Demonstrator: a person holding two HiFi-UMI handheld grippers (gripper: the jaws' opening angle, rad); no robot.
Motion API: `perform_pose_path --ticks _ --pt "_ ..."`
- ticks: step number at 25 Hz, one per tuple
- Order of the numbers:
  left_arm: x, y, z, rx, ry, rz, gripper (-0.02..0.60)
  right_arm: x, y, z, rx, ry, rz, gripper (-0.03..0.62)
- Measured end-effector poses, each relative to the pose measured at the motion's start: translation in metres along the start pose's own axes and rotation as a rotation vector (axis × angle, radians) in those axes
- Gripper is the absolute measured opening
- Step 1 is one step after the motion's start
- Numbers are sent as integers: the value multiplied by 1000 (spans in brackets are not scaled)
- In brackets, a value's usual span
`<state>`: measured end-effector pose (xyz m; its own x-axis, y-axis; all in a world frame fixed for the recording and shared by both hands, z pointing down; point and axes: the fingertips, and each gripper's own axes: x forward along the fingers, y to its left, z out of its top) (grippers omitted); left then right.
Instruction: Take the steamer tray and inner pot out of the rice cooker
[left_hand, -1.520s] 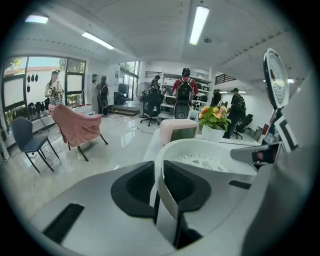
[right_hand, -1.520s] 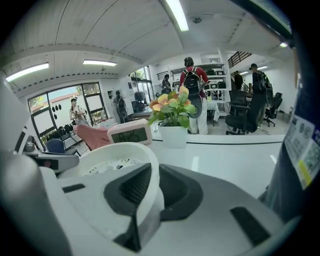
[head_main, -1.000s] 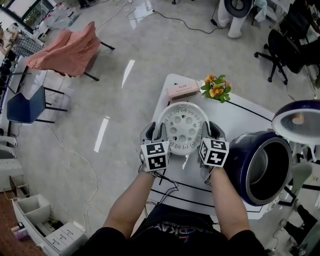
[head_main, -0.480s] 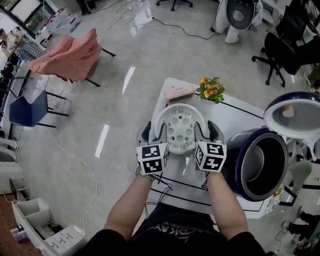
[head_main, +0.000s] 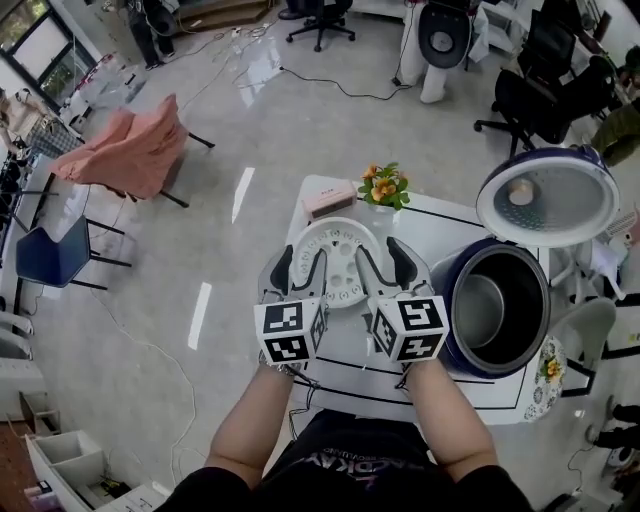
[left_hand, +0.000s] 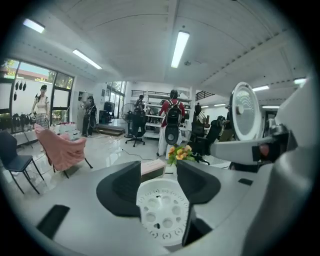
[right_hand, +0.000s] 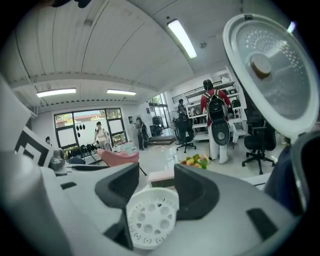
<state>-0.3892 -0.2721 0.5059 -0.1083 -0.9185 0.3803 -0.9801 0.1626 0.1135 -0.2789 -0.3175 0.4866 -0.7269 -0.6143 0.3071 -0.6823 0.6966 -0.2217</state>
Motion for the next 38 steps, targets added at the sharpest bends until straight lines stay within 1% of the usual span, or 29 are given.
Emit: perform_pose_path --ticks 4,8,12,16,20,24,26,28,33,38 --pt "-10 -44 20 4 -14 -122 229 -35 3 41 -3 -79 5 204" --pt "-21 -102 28 31 -17 -231 229 -76 -13 65 -4 -128 -27 204" --pt "-23 -164 38 99 -31 -353 229 -125 -54 85 0 -187 -137 204" --pt "-30 -218 36 132 -28 -422 229 -181 -102 92 -8 -209 -239 204" --pt "-38 -257 34 162 -20 -471 229 -234 -146 92 -29 -205 -360 204" --pt "-40 -287 27 183 -10 -487 229 -276 -190 75 -45 -169 -471 204" --pt "-41 -295 23 198 -3 -470 229 -291 -207 63 -52 -138 -511 204" --pt "-41 -301 18 219 3 -442 232 -302 -221 49 -41 -106 -533 204" --pt "-44 -305 2 246 26 -395 233 -313 -243 14 15 -43 -537 204" --pt "-42 -302 -8 256 46 -337 235 -310 -252 -5 33 -5 -511 204"
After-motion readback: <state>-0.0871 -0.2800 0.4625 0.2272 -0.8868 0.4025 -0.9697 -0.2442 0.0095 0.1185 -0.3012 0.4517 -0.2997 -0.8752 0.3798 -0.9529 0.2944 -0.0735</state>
